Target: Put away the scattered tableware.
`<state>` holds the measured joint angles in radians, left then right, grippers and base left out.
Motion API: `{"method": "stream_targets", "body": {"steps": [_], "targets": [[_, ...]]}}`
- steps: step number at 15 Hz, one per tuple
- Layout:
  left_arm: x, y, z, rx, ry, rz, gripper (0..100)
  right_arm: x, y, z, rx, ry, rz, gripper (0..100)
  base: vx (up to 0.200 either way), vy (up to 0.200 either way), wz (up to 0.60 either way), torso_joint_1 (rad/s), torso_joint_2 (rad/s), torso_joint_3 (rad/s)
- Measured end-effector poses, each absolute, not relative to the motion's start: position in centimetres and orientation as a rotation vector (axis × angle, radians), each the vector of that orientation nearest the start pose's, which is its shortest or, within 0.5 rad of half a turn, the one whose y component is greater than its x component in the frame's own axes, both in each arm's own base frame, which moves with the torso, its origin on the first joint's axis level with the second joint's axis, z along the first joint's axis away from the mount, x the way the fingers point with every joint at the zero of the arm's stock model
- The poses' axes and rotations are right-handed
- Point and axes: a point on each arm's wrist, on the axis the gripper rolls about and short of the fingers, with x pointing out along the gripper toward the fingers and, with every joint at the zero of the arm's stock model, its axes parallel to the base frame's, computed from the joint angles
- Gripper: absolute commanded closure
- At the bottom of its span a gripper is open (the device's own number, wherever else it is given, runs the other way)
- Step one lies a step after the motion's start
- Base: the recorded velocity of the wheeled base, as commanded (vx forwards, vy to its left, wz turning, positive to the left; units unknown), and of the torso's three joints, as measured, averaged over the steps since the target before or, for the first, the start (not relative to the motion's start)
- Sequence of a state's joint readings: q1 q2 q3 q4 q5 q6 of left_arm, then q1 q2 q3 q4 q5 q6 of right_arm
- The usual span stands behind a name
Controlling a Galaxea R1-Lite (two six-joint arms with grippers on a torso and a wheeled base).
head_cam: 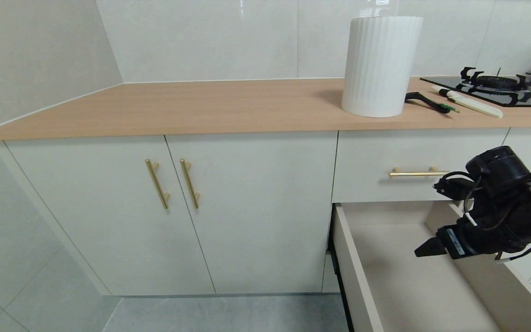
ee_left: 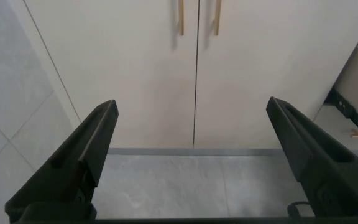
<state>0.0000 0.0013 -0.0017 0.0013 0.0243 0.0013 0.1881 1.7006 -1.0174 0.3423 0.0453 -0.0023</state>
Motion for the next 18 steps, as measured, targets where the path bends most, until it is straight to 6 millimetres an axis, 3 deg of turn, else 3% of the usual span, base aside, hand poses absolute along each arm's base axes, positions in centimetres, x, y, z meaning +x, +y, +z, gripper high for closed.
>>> {"method": "stream_targets", "body": {"steps": [4, 7, 12, 18], "targets": [[-2.3, 0.1, 7.6, 0.002, 0.0, 0.024, 0, 26.9, 5.1, 17.7, -0.014, 0.919, 0.185, 0, 0.0, 0.0, 0.0, 0.0, 0.0, 0.0], [-2.3, 0.1, 7.6, 0.002, 0.0, 0.024, 0, 25.5, 4.6, 19.8, 0.019, 0.827, 0.171, 0, 0.0, 0.0, 0.0, 0.0, 0.0, 0.0], [-2.3, 0.1, 7.6, 0.002, 0.0, 0.024, 0, 24.7, 0.7, 22.6, 0.01, 0.648, 0.068, 0, 0.0, 0.0, 0.0, 0.0, 0.0, 0.0], [-2.3, 0.1, 7.6, 0.001, 0.002, 0.024, 0, 24.6, -0.6, 22.9, 0.019, 0.602, 0.016, 0, 0.0, 0.0, 0.0, 0.031, -0.11, -0.075]]}}
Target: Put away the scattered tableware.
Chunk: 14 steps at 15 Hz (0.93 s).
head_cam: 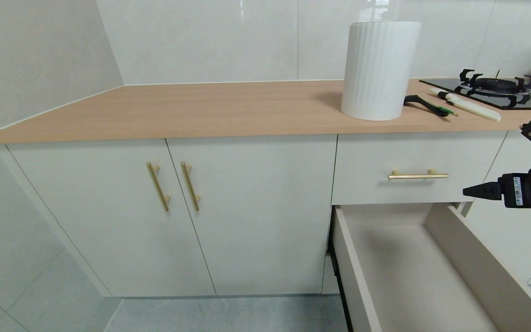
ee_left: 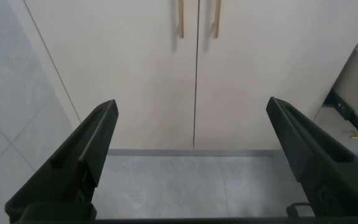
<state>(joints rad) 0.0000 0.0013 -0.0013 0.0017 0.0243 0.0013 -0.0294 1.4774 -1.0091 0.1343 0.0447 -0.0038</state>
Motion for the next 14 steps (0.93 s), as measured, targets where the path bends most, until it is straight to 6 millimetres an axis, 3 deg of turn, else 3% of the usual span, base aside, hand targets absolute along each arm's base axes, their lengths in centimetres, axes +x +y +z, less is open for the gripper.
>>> {"method": "stream_targets", "body": {"steps": [2, 14], "targets": [[-2.28, 0.06, 7.56, 0.001, 0.002, 0.024, 0, 24.68, -0.66, 22.88, 0.015, 0.603, 0.015, 0, 0.0, 0.0, 0.0, 0.068, -0.2, -0.283], [-2.28, 0.05, 7.58, 0.002, 0.001, 0.024, 0, 25.63, -0.69, 22.23, 0.015, 0.61, 0.012, 0, 0.0, 0.0, 0.0, 0.183, -0.5, -0.283]]}}
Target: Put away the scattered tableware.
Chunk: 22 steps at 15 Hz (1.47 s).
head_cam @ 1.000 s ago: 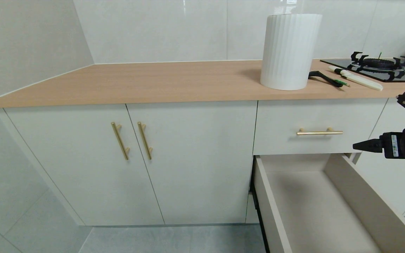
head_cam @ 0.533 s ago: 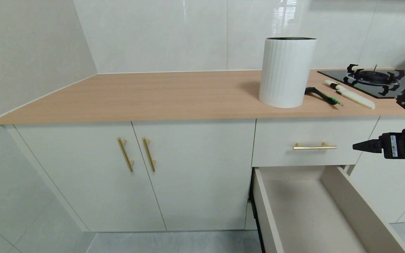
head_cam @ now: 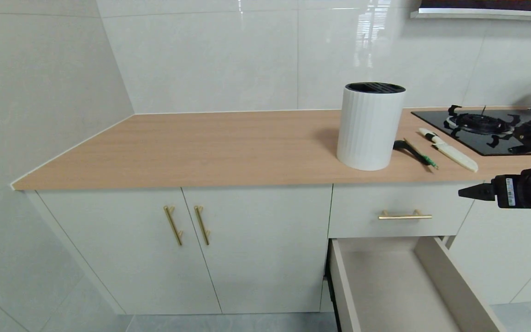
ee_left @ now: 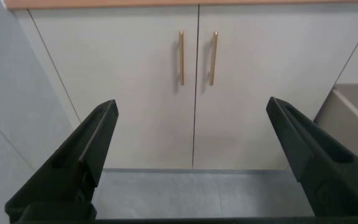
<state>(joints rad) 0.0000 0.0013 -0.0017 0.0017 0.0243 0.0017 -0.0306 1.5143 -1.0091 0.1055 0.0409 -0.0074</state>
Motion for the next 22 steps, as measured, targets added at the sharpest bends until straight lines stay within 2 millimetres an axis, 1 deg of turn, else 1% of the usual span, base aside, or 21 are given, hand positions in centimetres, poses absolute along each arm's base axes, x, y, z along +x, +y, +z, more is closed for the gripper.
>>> {"method": "stream_targets", "body": {"steps": [3, 6, 7, 9, 11, 12, 14, 17, 19, 22], "targets": [[-2.3, 0.1, 7.6, 0.002, 0.001, 0.024, 0, 25.9, -0.7, 22.4, 0.015, 0.575, 0.012, 0, 0.0, 0.0, 0.0, 0.071, -0.17, -0.092], [-2.3, 0.1, 7.6, 0.001, 0.001, 0.024, 0, 27.1, -0.8, 23.5, 0.012, 0.488, 0.004, 0, 0.0, 0.0, 0.0, 0.0, 0.0, 0.0], [-2.3, 0.1, 7.6, 0.002, 0.0, 0.024, 0, 27.8, -0.8, 24.1, 0.015, 0.469, -0.001, 0, 0.0, 0.0, 0.0, 0.0, 0.0, 0.0], [-2.3, 0.1, 7.6, 0.002, 0.001, 0.024, 0, 29.9, -0.8, 25.3, 0.033, 0.474, -0.033, 0, 0.0, 0.0, 0.0, 0.0, 0.0, 0.0], [-2.3, 0.1, 7.6, 0.001, 0.001, 0.024, 0, 32.6, -0.5, 25.7, 0.077, 0.519, -0.055, 0, 0.0, 0.0, 0.0, 0.0, 0.0, 0.0], [-2.3, 0.1, 7.6, 0.001, 0.001, 0.024, 0, 34.1, -0.3, 25.3, 0.089, 0.546, -0.063, 0, 0.0, 0.0, 0.0, 0.0, 0.0, 0.0], [-2.3, 0.1, 7.6, 0.002, 0.001, 0.024, 0, 36.7, 0.6, 23.4, 0.084, 0.601, -0.081, 0, 0.0, 0.0, 0.0, 0.0, 0.0, 0.0], [-2.3, 0.1, 7.6, 0.001, 0.0, 0.024, 0, 39.8, 1.9, 20.7, 0.054, 0.606, -0.127, 0, 0.0, 0.0, 0.0, 0.0, 0.0, 0.0], [-2.3, 0.1, 7.6, 0.001, 0.001, 0.024, 0, 41.0, 2.0, 19.6, 0.048, 0.587, -0.151, 0, 0.0, 0.0, 0.0, 0.0, 0.0, 0.0], [-2.3, 0.1, 7.6, 0.001, 0.001, 0.024, 0, 41.7, 1.5, 18.5, 0.054, 0.603, -0.167, 0, 0.0, 0.0, 0.0, 0.0, 0.0, 0.0]]}}
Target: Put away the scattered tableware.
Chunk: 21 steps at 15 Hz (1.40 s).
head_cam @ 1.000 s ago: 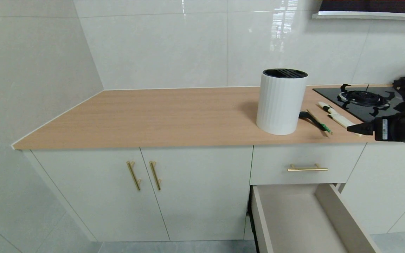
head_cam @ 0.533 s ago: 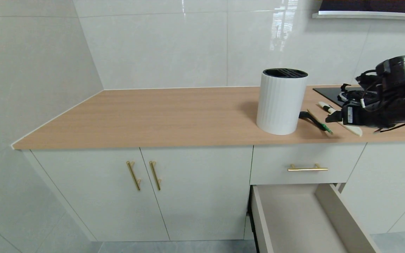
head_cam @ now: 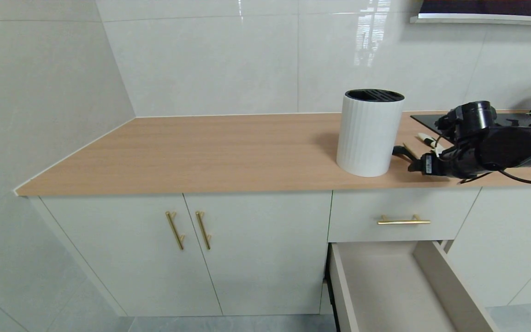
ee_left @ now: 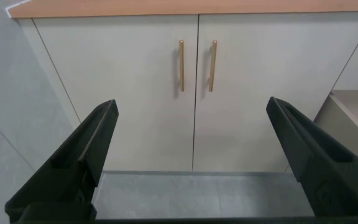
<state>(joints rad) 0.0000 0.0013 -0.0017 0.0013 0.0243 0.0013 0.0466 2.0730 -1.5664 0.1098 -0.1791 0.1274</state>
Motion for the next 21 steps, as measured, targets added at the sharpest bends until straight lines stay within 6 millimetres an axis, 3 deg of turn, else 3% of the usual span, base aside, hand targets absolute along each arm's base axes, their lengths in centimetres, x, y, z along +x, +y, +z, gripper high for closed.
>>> {"method": "stream_targets", "body": {"steps": [4, 5, 12, 15, 18, 21], "targets": [[-2.3, 0.1, 7.6, 0.002, 0.001, 0.024, 0, 42.3, 0.6, 18.2, 0.077, 0.599, -0.198, 0, 0.0, 0.0, 0.0, 0.0, 0.0, 0.0], [-2.3, 0.1, 7.6, 0.002, 0.001, 0.024, 0, 42.4, 0.6, 18.2, 0.078, 0.598, -0.199, 100, 0.0, 0.0, 0.0, 0.0, 0.0, 0.0], [-2.3, 0.1, 7.6, 0.002, 0.001, 0.024, 0, 42.6, 0.5, 17.9, 0.077, 0.608, -0.2, 100, 0.0, 0.0, 0.0, 0.0, 0.0, 0.0], [-2.3, 0.1, 7.6, 0.001, 0.0, 0.024, 0, 41.6, 0.4, 19.4, 0.102, 0.577, -0.206, 100, 0.0, 0.0, 0.0, 0.0, 0.0, 0.0], [-2.3, 0.1, 7.6, 0.001, 0.001, 0.024, 0, 38.3, 0.4, 22.4, 0.121, 0.547, -0.192, 100, 0.0, 0.0, 0.0, 0.0, 0.0, 0.0], [-2.3, 0.1, 7.6, 0.001, 0.001, 0.024, 0, 32.4, 0.8, 25.3, 0.139, 0.583, -0.111, 100, 0.0, 0.0, 0.0, 0.0, 0.0, 0.0]]}}
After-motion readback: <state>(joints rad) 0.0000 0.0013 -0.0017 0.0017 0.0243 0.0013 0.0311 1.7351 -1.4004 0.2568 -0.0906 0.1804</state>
